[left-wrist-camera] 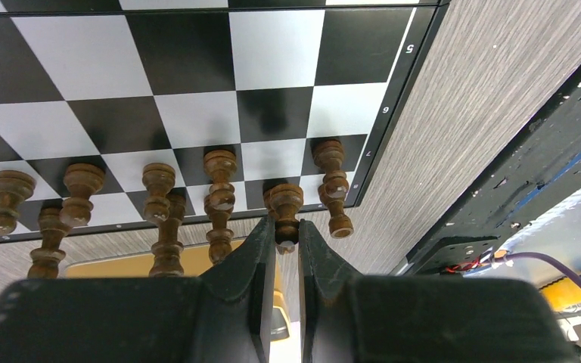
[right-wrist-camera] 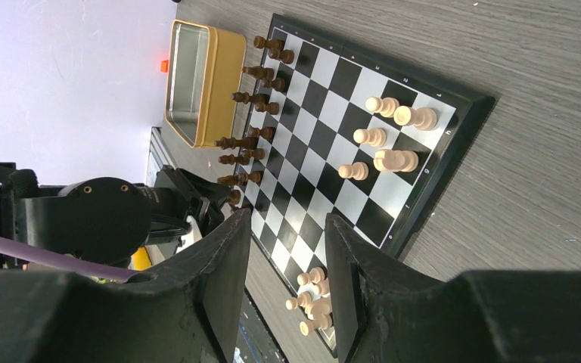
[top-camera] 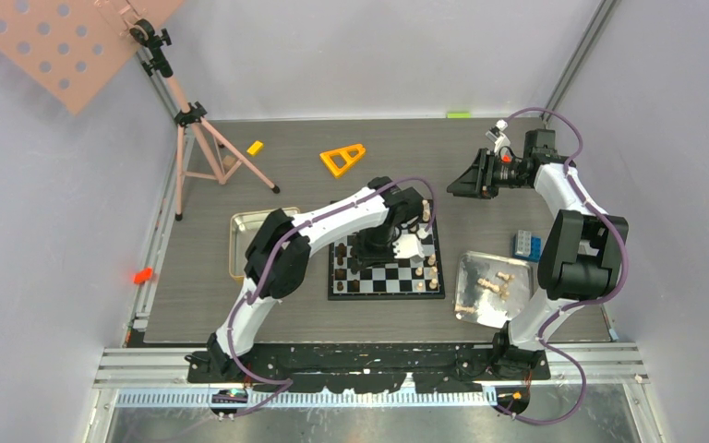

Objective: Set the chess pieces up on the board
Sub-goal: Place the chess piece on the chessboard, then adjust the storage box at the center of the board.

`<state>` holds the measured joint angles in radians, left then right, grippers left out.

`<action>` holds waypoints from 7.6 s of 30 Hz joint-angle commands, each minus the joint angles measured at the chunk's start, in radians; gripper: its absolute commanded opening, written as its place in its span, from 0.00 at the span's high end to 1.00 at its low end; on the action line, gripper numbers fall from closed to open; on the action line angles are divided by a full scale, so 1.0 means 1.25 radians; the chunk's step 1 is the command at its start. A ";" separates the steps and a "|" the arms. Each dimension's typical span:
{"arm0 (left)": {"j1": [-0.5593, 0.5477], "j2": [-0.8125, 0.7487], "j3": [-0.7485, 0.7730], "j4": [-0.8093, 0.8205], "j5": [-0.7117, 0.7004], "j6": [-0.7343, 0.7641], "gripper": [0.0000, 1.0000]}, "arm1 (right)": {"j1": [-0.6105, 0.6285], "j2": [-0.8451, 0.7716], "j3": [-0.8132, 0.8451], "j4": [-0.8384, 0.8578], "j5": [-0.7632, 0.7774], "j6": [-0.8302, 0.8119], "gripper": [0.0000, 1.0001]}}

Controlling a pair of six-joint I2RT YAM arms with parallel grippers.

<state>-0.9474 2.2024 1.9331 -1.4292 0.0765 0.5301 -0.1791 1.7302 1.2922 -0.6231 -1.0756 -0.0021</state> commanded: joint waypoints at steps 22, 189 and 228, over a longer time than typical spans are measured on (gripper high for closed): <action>-0.005 -0.005 -0.064 0.069 -0.017 -0.024 0.85 | -0.004 -0.019 0.020 -0.005 -0.016 -0.006 0.53; 0.367 -0.357 -0.564 0.433 -0.237 0.566 1.00 | -0.003 0.076 0.068 -0.086 0.002 -0.067 0.54; 0.681 -0.380 -0.564 0.306 -0.025 -0.097 0.43 | -0.002 0.076 0.070 -0.098 -0.019 -0.069 0.54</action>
<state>-0.1066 1.6936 1.2575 -1.0607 0.0326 0.4538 -0.1791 1.8393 1.3437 -0.7410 -1.0706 -0.0772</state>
